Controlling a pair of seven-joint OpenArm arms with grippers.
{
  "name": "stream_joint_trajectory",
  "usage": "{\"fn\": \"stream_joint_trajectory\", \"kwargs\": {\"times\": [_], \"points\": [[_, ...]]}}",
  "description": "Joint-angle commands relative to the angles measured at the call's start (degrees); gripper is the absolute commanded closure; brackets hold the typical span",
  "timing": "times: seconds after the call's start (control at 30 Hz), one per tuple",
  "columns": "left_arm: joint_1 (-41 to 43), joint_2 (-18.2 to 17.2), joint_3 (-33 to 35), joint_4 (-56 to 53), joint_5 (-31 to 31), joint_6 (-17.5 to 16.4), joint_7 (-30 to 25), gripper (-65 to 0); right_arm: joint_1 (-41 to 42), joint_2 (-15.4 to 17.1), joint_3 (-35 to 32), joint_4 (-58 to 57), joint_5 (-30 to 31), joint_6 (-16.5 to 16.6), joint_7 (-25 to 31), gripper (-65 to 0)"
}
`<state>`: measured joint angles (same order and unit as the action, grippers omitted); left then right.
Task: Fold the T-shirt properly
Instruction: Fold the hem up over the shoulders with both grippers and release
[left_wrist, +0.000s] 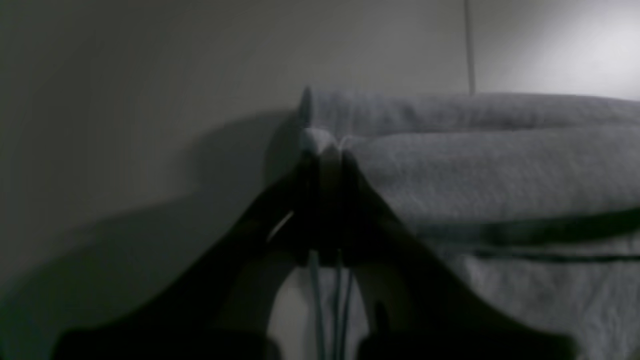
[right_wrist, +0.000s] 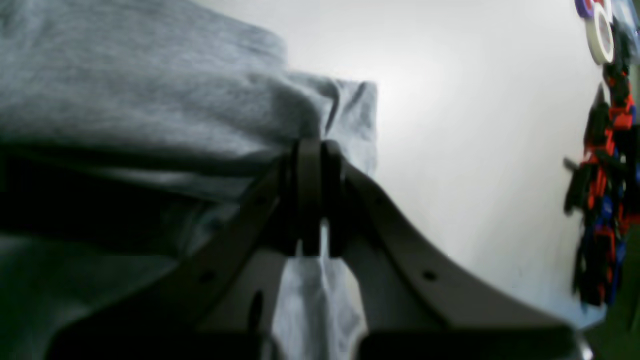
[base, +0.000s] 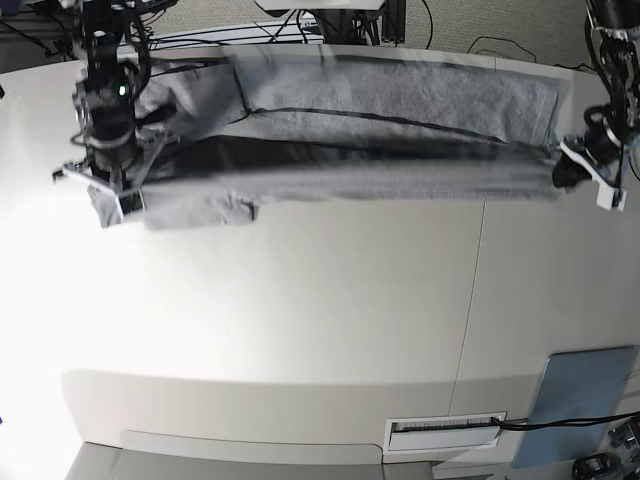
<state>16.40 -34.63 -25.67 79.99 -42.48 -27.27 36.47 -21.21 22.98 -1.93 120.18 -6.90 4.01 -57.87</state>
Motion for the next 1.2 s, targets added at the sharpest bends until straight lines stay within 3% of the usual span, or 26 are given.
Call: {"fn": "stream_joint_trajectory", "kwargs": {"times": [0.0, 0.37, 0.77, 1.0, 1.17], "points": [[0.2, -1.6, -0.8, 0.8, -0.3, 0.2, -1.8, 0.0, -0.9, 0.8, 0.5, 1.9, -1.9, -1.2, 0.8, 0.0], [2.0, -1.8, -0.8, 0.8, -0.2, 0.2, -1.7, 0.0, -9.8, 0.8, 0.5, 3.1, -3.8, -5.5, 0.4, 0.0], [2.0, -2.0, -0.8, 0.8, 0.0, 0.2, 0.9, 0.0, -12.9, 0.5, 0.5, 3.1, -3.8, -7.1, -2.0, 0.0], [2.0, -5.1, -0.8, 1.5, -3.4, 0.0, 4.0, 0.0, -12.9, 0.4, 0.5, 3.1, -3.0, -7.0, -2.6, 0.0], [2.0, -5.6, -0.8, 1.5, -4.3, -6.3, 9.7, 0.0, -12.9, 0.4, 0.5, 3.1, -3.0, -7.0, -2.6, 0.0]]}}
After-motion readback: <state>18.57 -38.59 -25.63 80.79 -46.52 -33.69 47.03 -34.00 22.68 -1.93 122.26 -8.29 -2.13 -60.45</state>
